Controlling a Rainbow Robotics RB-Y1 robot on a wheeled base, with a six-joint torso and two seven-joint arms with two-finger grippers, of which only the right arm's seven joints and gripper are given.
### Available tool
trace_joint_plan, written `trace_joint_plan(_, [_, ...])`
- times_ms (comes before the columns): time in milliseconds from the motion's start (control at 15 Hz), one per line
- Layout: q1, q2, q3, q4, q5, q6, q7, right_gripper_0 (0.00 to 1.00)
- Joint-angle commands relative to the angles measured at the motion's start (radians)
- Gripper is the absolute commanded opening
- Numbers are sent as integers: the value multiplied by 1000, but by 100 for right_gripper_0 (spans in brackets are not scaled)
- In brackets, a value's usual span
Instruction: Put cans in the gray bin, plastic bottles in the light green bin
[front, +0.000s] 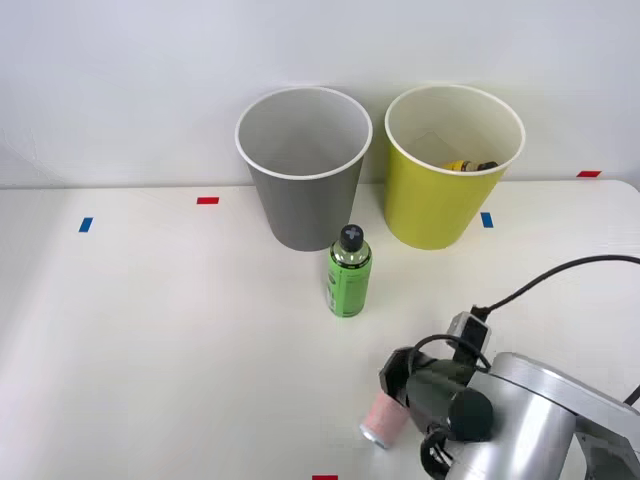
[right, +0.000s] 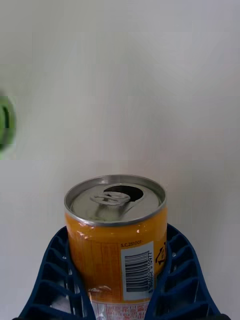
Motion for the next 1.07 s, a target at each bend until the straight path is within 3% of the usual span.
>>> trace_joint_plan(67, [66,-36,-8,-42,218,-121,133,12])
trace_joint_plan(400, [203,-82,-86,-122,519,-241,334,5])
trace_joint_plan(733, [358,-138,-241,-214,615,-368,462,1])
trace_joint_plan(1067, [384,-71,-393,-215,657,-635,454,0])
